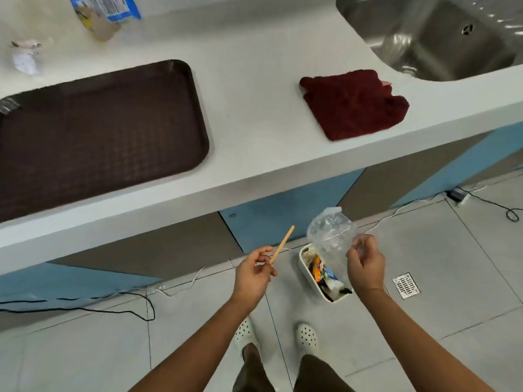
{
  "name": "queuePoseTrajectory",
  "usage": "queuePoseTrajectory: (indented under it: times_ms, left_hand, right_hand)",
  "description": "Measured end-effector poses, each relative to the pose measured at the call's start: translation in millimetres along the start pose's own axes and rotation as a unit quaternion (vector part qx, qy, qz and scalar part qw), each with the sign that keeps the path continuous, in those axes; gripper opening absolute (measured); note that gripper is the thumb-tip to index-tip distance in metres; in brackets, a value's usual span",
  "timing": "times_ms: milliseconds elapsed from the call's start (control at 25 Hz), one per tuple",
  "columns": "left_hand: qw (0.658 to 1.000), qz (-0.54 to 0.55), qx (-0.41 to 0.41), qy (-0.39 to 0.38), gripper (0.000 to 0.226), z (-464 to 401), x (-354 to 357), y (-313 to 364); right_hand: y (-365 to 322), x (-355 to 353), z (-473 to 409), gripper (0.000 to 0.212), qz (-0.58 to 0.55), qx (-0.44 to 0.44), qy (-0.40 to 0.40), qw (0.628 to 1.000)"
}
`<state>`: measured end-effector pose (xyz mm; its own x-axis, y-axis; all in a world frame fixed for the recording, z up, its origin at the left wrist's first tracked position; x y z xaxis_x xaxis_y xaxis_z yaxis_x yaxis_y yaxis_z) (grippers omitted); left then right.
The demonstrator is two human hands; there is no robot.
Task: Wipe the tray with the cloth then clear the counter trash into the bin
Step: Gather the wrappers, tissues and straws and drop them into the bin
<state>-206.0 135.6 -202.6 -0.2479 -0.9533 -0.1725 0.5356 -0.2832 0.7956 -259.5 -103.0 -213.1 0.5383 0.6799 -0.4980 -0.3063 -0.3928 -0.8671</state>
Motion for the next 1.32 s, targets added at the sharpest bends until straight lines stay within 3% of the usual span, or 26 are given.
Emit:
queuePoseTrajectory:
  times_ms: [200,400,560,680,800,880,960,1040,1160,1240,1320]
  left_hand:
    - [0.995,-0.069,-0.075,0.022,0.030,-20.8,65.8,-66.5]
    - [0.978,-0.128,-0.163,-0.016,0.028,-82.9,124.0,-125.9]
    - [0.967,-0.141,-0.210,-0.036,0.024,-139.9,154.5,-182.0]
    - [0.962,-0.120,-0.245,-0.007,0.019,-171.0,173.5,-210.5]
    - [0.967,-0.141,-0.211,0.010,0.015,-198.9,193.8,-228.4]
    - [0.966,-0.203,-0.157,0.007,0.013,-225.3,205.8,-237.5]
    - [0.951,-0.293,-0.095,0.006,0.012,-255.9,215.4,-241.2]
    - [0.903,-0.429,-0.034,-0.012,0.014,-287.1,227.2,-244.0]
    - [0.760,-0.644,0.061,-0.059,0.021,-327.8,252.5,-259.3]
    - [0.682,-0.719,0.108,-0.087,0.027,-345.1,272.2,-273.3]
    - [0.632,-0.753,0.140,-0.117,0.028,-353.8,289.3,-283.9]
  right_hand:
    - [118.0,-15.8,10.1,0.020,0.086,0.131,-0.085,0.984]
    - [211.1,12.3,7.1,0.034,0.171,0.167,-0.125,0.963]
    - [275.1,48.7,7.5,0.041,0.203,0.185,-0.087,0.958]
    - [309.3,76.4,-1.1,0.042,0.203,0.179,-0.085,0.959]
    - [346.2,105.7,-7.1,0.041,0.277,0.103,-0.132,0.946]
    - [382.8,127.7,-11.3,0.038,0.351,0.066,-0.216,0.909]
    - [420.1,146.1,-17.9,0.041,0.380,0.094,-0.305,0.868]
    - [453.3,165.2,-23.2,0.047,0.340,0.147,-0.389,0.844]
    - [498.9,195.1,-28.0,0.052,0.257,0.210,-0.480,0.812]
    - [524.2,206.5,-30.3,0.050,0.254,0.208,-0.505,0.798]
    - [540.8,213.8,-31.9,0.052,0.282,0.192,-0.509,0.790]
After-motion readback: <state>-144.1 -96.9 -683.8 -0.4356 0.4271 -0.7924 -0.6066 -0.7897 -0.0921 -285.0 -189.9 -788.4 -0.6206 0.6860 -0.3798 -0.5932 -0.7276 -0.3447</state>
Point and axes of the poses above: each hand's wrist, its own z-axis away from the middle knuckle, its own x-axis out of the palm, y = z × x, the point moved 3 cm from there along -z, towards the middle knuckle, and after that the axes turned 7 degrees about -x, right-handed, at the moved point
